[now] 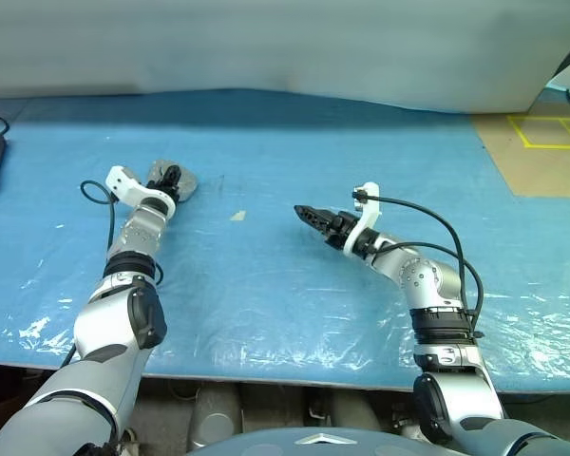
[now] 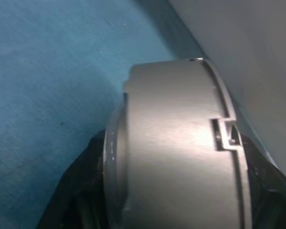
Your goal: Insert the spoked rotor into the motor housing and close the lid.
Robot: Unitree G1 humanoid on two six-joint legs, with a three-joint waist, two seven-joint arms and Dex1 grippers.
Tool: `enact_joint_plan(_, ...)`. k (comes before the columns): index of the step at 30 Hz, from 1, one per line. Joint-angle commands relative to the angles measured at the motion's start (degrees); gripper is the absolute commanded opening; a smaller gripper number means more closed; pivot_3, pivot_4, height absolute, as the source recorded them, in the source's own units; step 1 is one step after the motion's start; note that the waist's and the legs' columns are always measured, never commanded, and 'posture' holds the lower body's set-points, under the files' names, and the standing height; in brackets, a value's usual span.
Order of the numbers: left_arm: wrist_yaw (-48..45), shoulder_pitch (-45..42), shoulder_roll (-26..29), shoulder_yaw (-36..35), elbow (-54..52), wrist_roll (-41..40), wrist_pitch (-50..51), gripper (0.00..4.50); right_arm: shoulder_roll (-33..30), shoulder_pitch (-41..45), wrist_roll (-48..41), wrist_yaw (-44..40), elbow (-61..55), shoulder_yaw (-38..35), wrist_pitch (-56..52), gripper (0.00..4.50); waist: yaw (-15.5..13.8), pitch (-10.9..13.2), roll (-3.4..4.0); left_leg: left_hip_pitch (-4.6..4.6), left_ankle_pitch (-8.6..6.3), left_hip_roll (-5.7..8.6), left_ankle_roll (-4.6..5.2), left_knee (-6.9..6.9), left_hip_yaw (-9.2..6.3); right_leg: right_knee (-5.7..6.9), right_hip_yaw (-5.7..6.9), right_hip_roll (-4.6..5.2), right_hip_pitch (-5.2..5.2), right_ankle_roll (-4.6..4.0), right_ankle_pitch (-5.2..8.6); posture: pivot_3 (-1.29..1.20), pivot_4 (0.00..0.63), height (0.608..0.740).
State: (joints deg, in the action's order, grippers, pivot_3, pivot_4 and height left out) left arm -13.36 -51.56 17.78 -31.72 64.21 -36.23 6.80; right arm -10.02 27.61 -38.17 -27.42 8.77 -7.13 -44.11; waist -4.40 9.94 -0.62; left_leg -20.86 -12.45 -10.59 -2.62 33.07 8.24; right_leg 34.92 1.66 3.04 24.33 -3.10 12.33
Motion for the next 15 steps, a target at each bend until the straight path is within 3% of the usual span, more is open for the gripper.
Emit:
enact_joint_plan(1,1.7,-0.2,2.4,0.0,-0.8,2.7,-4.3,4.4,0.1,0.9,0.1,-0.8,-1.3,-0.2,0.8,3.88,0.2,0.0,0.0,0.0,0.0,-0.01,0.0,0.0,0.0,0.01,0.0,0.0,0.0,-0.01,-0.01,0.0,0.15,0.74)
enact_joint_plan(11,3.0,1.9,7.2,1.5,-5.3,8.5,-12.9,4.46,0.5,1.2,2.5,-1.2,0.0,0.1,2.7,3.88,0.3,0.0,-0.01,0.17,0.01,-0.12,0.0,0.0,0.01,-0.02,0.01,0.04,-0.03,-0.04,-0.04,0.0,0.15,0.74)
enact_joint_plan(15,-7.4,4.1,4.9,6.2,-14.2,10.1,-16.0,4.46,1.3,0.6,9.4,-2.6,1.8,1.6,16.8,3.88,0.1,0.0,-0.01,0.17,0.01,-0.18,0.0,0.01,0.01,0.0,0.02,0.07,-0.03,-0.04,-0.05,0.0,0.15,0.74)
